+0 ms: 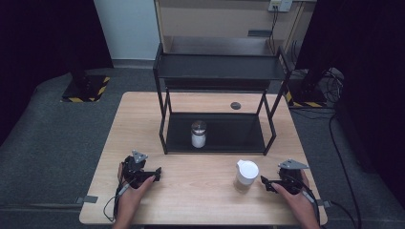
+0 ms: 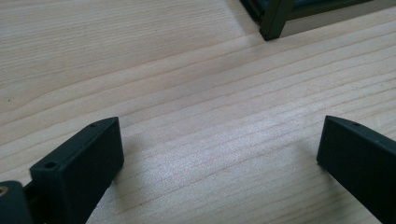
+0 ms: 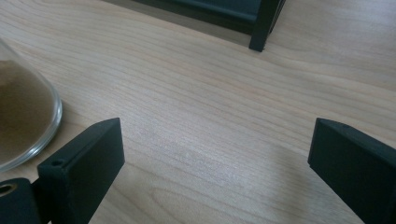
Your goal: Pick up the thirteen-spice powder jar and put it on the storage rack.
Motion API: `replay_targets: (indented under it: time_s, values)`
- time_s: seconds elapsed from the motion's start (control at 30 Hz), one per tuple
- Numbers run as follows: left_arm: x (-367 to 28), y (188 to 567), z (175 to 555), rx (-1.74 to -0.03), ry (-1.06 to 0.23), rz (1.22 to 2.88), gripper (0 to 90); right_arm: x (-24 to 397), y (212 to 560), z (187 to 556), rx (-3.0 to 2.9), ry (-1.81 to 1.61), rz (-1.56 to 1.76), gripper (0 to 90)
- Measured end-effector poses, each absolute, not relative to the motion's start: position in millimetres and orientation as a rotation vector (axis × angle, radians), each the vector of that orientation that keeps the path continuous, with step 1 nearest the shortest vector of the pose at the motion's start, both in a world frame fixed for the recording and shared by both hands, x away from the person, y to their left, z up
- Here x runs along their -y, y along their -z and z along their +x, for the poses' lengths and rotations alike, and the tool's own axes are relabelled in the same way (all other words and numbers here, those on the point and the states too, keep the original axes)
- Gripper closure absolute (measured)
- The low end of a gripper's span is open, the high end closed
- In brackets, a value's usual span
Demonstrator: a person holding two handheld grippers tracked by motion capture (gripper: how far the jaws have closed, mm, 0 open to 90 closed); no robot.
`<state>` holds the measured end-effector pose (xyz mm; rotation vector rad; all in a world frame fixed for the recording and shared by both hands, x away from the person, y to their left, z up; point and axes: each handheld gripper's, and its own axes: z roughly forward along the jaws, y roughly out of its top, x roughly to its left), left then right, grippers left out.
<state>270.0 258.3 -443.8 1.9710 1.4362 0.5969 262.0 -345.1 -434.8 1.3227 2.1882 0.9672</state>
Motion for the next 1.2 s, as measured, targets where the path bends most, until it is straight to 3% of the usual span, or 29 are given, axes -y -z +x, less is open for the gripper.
replay_targets:
  time_s: [1.2]
  values:
    - [-258, 444, 270, -1.436, -0.596, 1.971, 0.0, 355, 405, 251, -2.335, -0.982, 1.151, 4.8]
